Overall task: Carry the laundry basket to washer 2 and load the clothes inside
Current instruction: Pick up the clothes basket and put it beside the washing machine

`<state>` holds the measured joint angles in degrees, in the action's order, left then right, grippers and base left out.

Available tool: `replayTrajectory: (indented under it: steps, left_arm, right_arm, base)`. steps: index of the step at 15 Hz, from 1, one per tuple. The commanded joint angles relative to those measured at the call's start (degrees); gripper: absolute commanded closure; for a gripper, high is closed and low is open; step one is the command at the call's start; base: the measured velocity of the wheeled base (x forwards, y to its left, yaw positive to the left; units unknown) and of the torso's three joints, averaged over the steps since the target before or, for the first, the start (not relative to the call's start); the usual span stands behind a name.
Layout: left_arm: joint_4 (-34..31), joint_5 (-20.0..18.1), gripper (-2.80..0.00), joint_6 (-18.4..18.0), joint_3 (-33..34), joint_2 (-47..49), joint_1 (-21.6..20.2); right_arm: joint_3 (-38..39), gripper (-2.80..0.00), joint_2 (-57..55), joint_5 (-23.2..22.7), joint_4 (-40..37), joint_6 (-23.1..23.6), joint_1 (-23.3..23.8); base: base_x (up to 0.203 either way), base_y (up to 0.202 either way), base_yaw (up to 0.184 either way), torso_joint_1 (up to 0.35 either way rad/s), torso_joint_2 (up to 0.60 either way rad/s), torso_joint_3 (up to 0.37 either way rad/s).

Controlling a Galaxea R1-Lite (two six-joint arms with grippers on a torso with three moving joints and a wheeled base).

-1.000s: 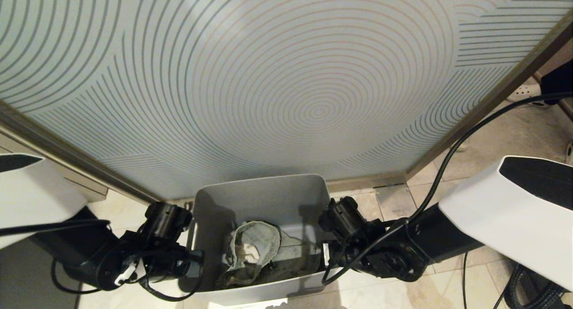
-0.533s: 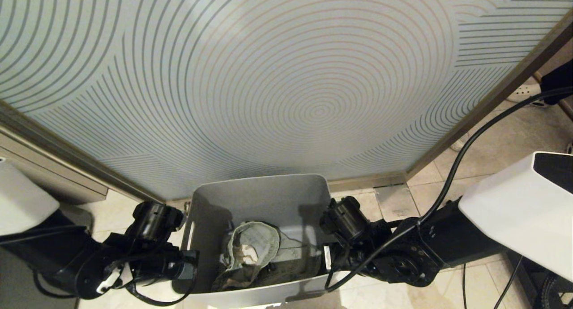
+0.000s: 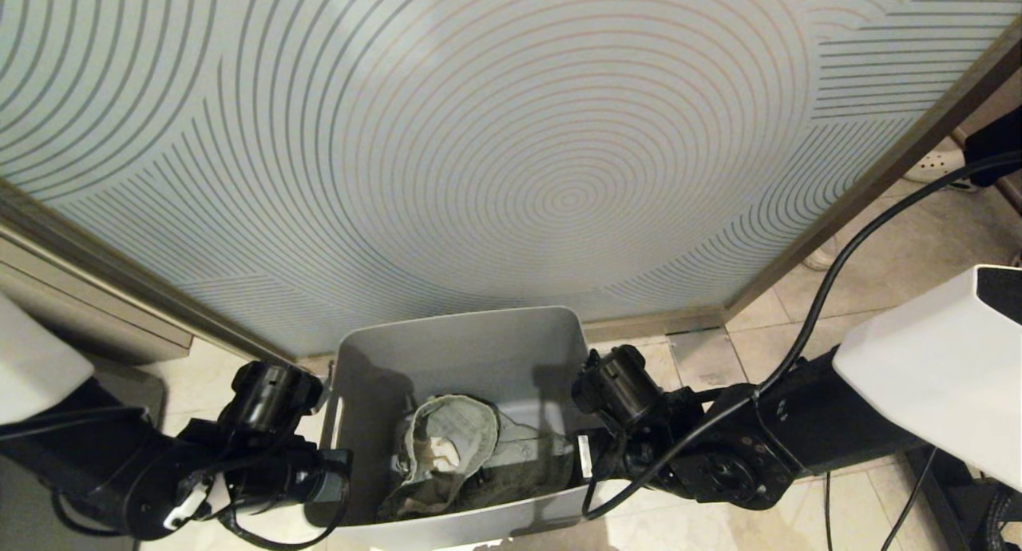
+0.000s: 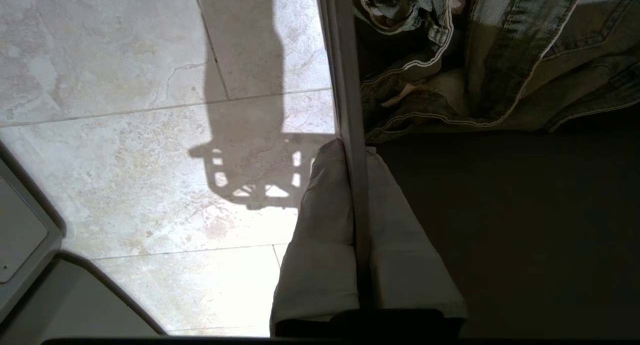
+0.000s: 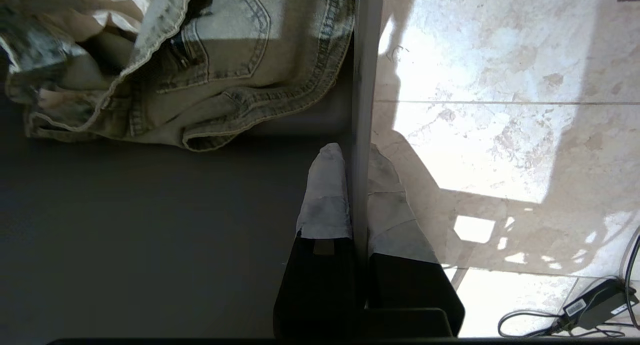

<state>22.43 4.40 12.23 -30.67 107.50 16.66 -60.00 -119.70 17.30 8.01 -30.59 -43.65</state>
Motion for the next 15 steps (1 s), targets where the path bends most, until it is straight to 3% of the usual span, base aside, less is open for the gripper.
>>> replayTrajectory:
  steps: [1,15]
  left_arm:
    - [0.16,0.08,0.00,-0.01,0.09,-0.17,0.03]
    - [0.07,0.17,0.00,-0.10,2.11,-2.56,0.47]
  right_arm:
    - [0.15,0.00,0.52,0.10,0.08,-0.18,-0.03]
    - [1.72,0.00,2.10,0.63,0.08,1.06,-0.90]
  base:
    - [0.000,0.000,0.000,0.000,0.00,0.000]
    - [0.000,0.000,0.000,0.000,0.00,0.000]
